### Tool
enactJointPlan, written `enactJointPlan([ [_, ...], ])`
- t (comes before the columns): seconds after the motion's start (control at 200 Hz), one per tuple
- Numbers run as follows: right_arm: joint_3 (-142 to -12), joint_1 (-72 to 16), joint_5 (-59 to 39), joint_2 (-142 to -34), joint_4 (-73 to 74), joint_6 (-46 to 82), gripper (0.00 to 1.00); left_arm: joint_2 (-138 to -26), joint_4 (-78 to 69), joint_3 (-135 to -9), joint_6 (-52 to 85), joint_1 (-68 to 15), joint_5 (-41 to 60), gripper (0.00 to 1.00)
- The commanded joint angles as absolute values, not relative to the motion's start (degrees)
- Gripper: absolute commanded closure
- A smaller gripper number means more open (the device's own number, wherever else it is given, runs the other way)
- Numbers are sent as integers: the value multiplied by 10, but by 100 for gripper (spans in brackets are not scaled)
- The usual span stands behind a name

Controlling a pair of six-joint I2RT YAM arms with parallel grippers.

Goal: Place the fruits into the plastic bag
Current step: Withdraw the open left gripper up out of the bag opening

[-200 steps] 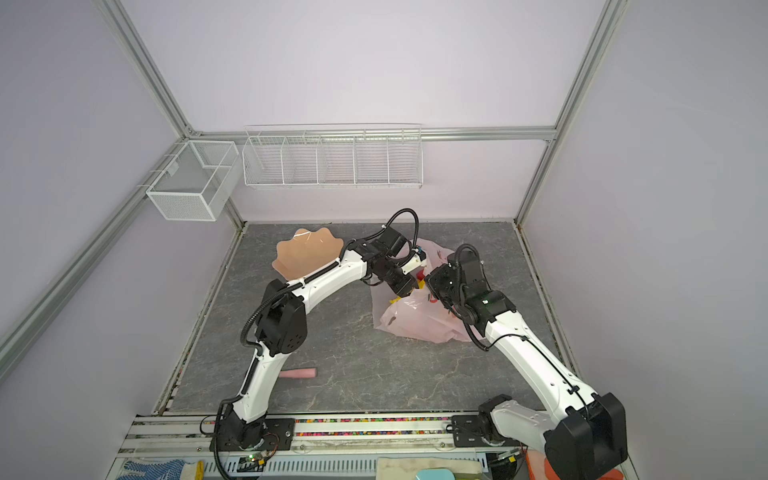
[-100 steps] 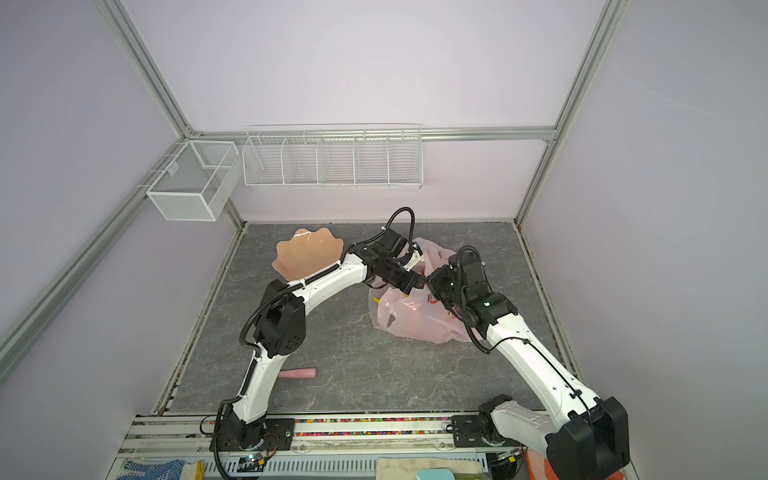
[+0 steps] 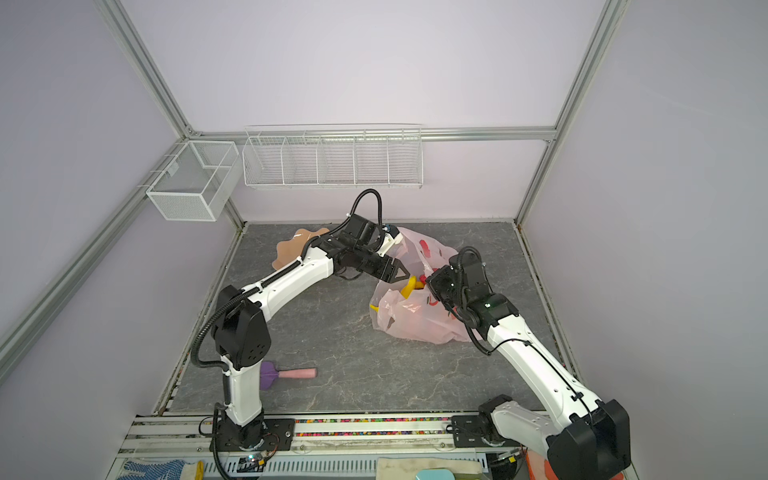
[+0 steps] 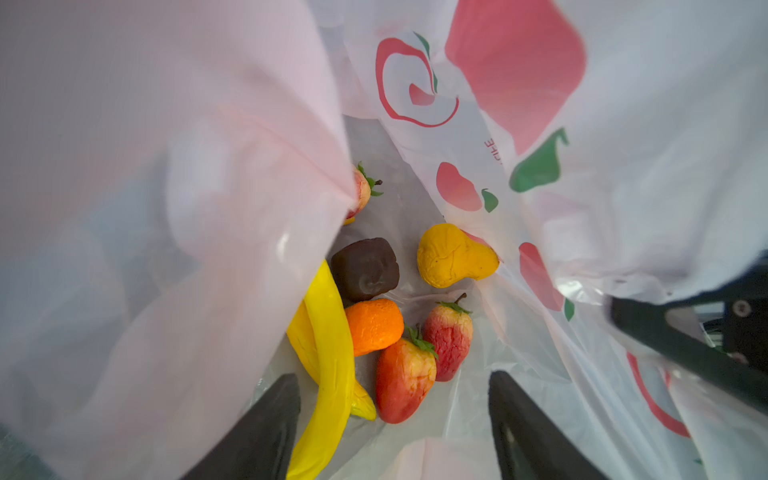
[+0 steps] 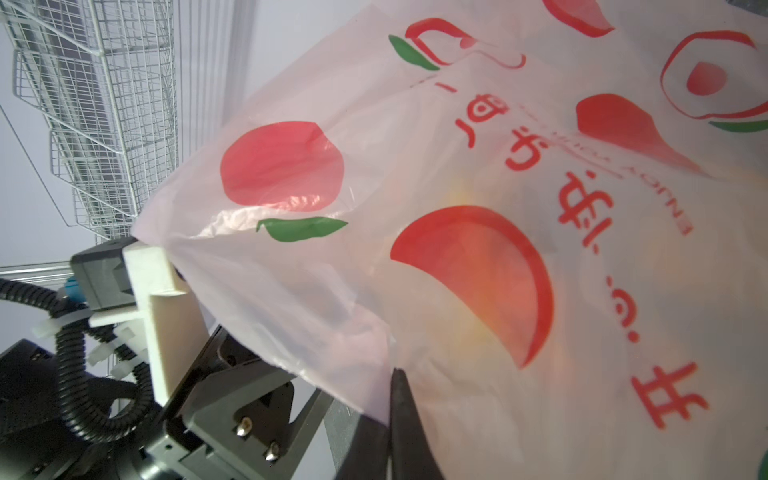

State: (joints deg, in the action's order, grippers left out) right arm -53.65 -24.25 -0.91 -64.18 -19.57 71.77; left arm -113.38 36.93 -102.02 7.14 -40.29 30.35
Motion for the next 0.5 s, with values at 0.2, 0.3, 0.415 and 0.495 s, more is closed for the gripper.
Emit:
enactJointPlan([
  [0.2,-531,-245,-2,-642,-204,726,94,-1127,437,-1016,47,-399,408,27],
  [0.3,-532,-244,-5,-645,-204,727,94,-1119,447,-987,29,-395,457,27],
  [0.415,-535,-245,-5,-647,-203,726,94,-1103,461,-953,3,-391,476,27],
  [0.495,-537,-245,-4,-648,-206,725,94,-1087,446,-921,6,-384,496,27],
])
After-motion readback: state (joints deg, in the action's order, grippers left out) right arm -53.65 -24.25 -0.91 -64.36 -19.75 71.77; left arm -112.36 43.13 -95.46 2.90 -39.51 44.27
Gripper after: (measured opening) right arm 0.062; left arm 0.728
